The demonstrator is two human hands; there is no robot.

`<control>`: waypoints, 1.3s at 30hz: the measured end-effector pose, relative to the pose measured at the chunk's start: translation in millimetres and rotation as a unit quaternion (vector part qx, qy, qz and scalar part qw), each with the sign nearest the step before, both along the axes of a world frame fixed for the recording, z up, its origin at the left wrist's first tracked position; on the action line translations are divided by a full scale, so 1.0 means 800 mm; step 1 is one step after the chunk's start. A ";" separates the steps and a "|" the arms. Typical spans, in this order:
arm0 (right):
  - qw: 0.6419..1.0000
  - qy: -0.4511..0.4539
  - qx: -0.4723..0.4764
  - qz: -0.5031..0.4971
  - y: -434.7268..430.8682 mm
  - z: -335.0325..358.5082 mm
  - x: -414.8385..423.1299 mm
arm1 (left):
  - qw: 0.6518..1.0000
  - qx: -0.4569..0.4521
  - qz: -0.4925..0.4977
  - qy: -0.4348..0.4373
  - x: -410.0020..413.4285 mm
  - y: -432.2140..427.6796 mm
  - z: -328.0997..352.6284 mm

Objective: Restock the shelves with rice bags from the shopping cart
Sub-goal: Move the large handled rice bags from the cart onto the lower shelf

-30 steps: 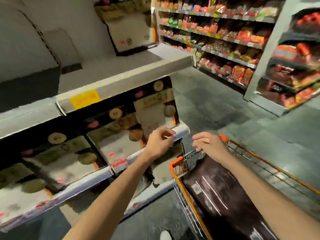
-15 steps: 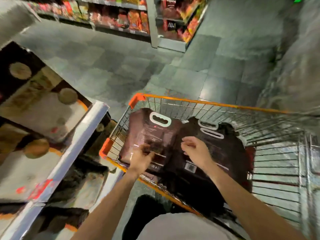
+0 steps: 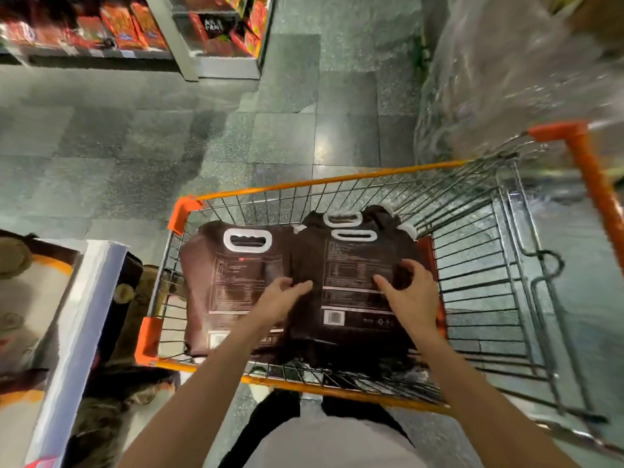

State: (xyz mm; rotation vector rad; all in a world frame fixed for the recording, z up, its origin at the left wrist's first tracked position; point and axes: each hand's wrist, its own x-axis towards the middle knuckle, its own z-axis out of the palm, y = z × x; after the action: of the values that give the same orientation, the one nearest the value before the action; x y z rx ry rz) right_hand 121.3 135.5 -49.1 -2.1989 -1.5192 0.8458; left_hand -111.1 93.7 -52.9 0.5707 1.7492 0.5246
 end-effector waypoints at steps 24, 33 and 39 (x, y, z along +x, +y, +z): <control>0.952 0.195 -0.182 -0.149 0.005 -0.059 0.064 | 0.989 -0.013 0.048 -0.137 0.032 0.018 -0.020; 0.975 0.158 -0.118 -0.102 -0.006 -0.010 0.054 | 0.977 -0.065 0.030 -0.200 0.029 0.004 0.012; 0.974 0.217 -0.063 -0.034 0.000 0.033 0.015 | 0.983 0.033 0.055 -0.174 -0.006 -0.015 0.058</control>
State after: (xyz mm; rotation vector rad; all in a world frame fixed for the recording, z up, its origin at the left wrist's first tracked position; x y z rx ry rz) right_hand 133.5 135.7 -22.6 -1.9616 -1.1992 1.3258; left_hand -115.9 81.8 -6.6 0.4007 1.4387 0.7182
